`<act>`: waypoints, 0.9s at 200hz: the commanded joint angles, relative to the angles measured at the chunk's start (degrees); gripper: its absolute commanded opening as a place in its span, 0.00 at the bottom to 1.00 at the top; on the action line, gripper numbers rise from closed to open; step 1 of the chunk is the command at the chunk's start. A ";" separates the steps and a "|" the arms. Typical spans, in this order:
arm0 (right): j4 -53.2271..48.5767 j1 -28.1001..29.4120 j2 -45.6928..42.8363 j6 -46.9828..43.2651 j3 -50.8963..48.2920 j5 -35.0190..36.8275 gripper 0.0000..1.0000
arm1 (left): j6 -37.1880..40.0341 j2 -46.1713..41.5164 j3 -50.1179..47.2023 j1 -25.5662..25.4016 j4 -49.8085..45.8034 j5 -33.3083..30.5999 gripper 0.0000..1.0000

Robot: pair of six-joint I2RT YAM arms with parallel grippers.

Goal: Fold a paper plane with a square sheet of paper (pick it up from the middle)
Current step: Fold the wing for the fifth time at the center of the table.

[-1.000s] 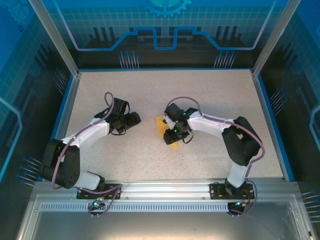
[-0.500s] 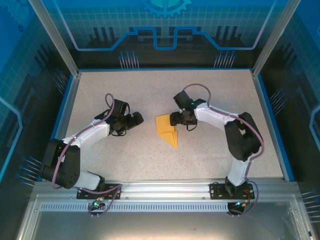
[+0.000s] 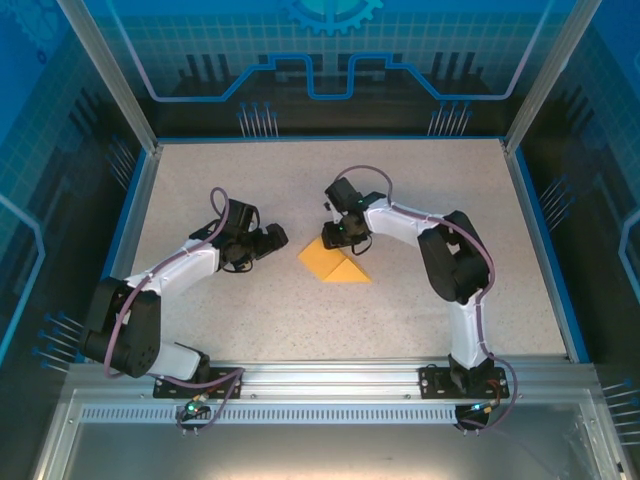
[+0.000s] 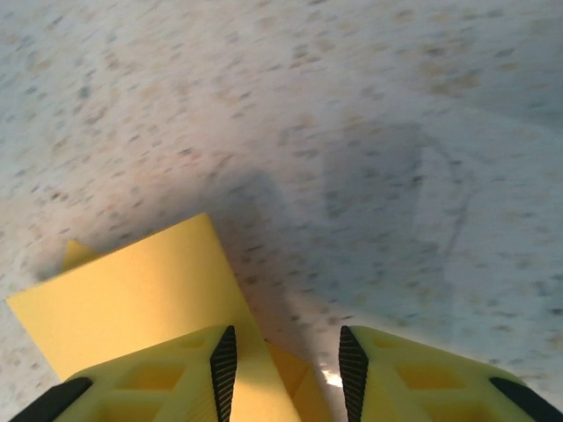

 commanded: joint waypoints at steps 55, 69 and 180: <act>-0.41 -0.75 -14.98 -4.40 -8.85 5.20 0.54 | -1.24 -0.22 -1.88 0.39 1.15 4.65 0.98; -0.39 -0.83 -17.42 -6.39 -12.23 2.41 0.57 | -1.43 -0.39 -2.54 0.24 2.36 5.93 0.99; 0.75 -1.06 -15.24 -14.79 -18.06 -7.86 0.53 | -2.02 1.13 -2.57 -3.78 4.69 7.70 0.98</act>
